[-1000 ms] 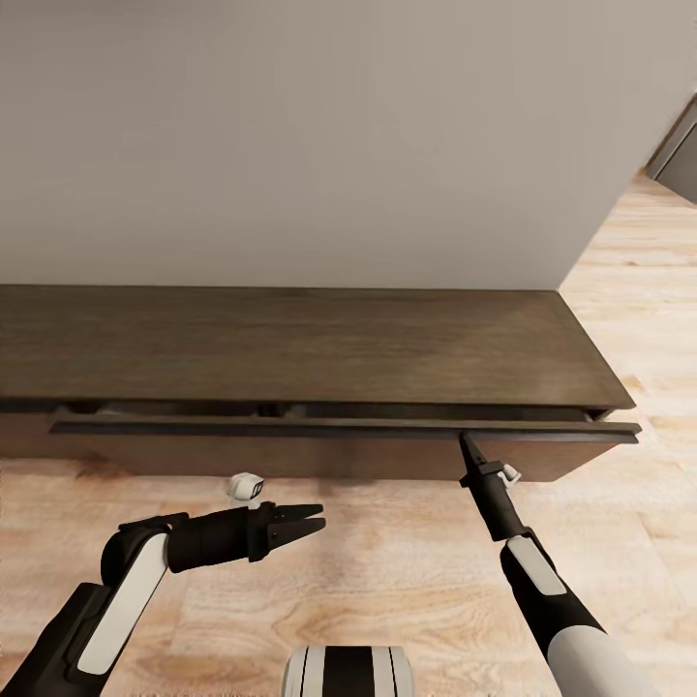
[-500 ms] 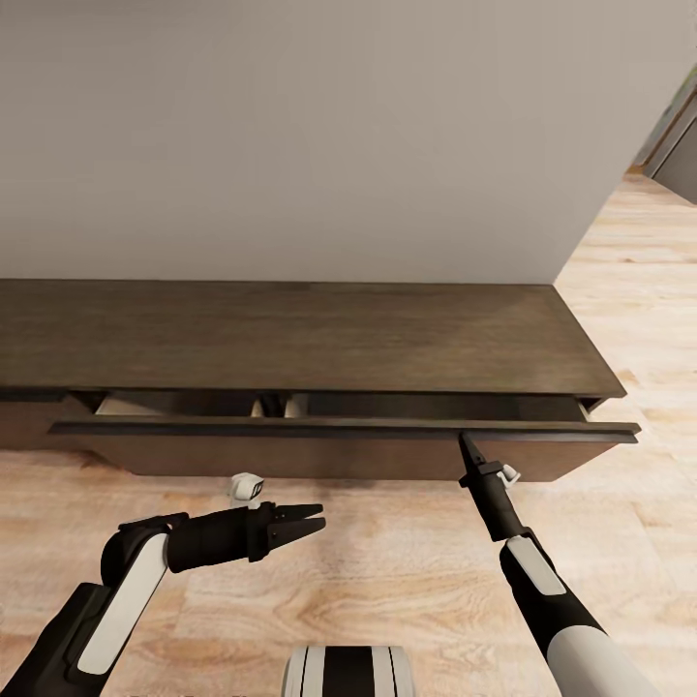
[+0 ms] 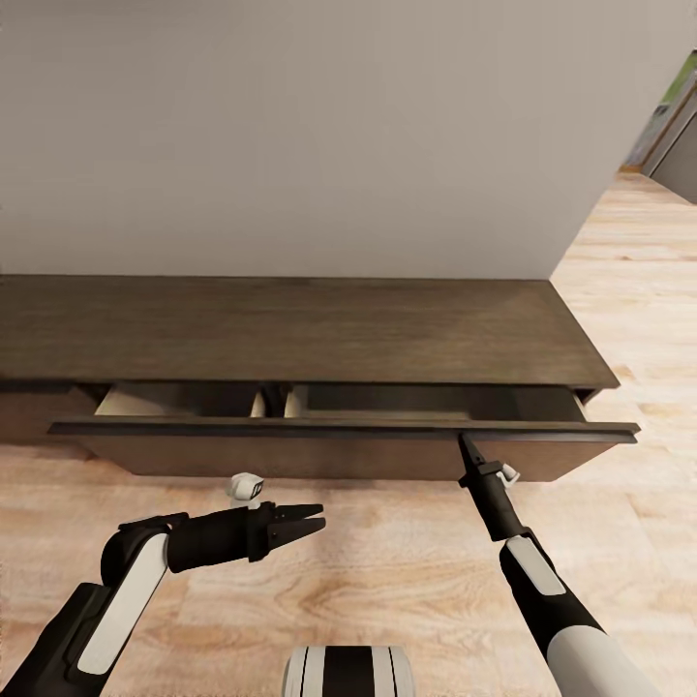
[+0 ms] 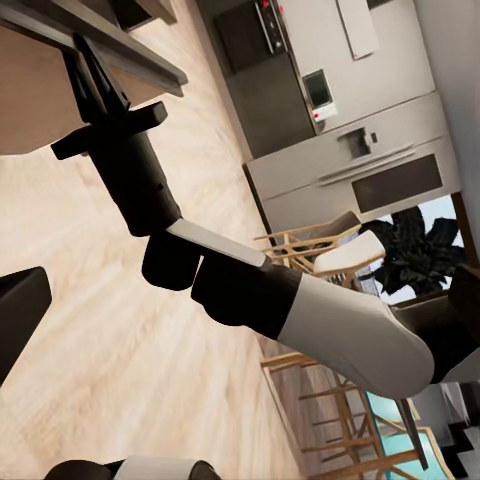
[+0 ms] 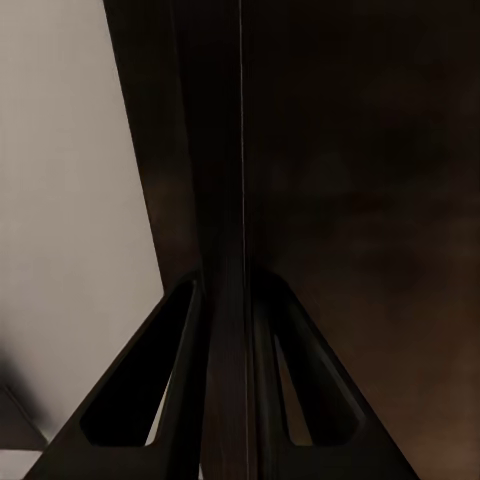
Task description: Place each of the two pumpkins and all three candles from the living room inside a cabinet in the living room (use any cabinet), then make sure every cabinet is closed, and position the cauldron so it is next to a table in the living room.
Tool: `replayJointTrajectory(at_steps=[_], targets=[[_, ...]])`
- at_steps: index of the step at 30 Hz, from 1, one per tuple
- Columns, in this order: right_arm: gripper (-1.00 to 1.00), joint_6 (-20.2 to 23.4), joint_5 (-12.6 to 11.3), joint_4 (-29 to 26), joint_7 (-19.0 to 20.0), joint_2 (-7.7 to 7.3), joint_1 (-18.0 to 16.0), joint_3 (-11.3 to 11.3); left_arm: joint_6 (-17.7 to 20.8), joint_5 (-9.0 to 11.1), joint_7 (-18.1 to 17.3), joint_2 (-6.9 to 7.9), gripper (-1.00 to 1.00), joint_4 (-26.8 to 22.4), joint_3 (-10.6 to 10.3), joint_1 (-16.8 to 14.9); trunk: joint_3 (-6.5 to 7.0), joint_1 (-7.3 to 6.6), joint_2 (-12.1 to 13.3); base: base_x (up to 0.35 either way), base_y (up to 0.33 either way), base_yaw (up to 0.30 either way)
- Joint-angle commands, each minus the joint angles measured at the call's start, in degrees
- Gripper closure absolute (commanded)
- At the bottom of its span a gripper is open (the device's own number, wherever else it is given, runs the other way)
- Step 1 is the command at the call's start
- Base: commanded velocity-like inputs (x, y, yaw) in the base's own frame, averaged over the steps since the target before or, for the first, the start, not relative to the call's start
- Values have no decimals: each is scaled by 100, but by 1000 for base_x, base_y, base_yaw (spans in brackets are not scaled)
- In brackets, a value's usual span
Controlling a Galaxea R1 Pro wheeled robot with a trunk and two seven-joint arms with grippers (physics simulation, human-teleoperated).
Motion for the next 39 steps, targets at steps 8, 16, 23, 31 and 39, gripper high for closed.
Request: replayJointTrajectory(at_steps=[8,16,23,31,39], targets=[[100,43,18,92,18,1,1,40,30,19,-1,3,-100,1,-6,-4,-4,-1,-1,-72,0,0],[100,43,18,95,18,1,1,40,27,18,-68,3,-100,1,-6,-4,-4,-1,-1,-107,0,0],[100,43,18,95,18,1,1,40,26,16,-113,3,-100,1,2,-4,-4,-1,-1,-132,0,0],[100,43,18,95,18,1,1,40,26,16,-118,3,-100,1,3,-4,-4,-1,-1,-121,0,0],[100,43,21,95,18,1,1,40,26,13,-119,3,-100,1,3,-4,-4,-1,-1,-111,0,0]])
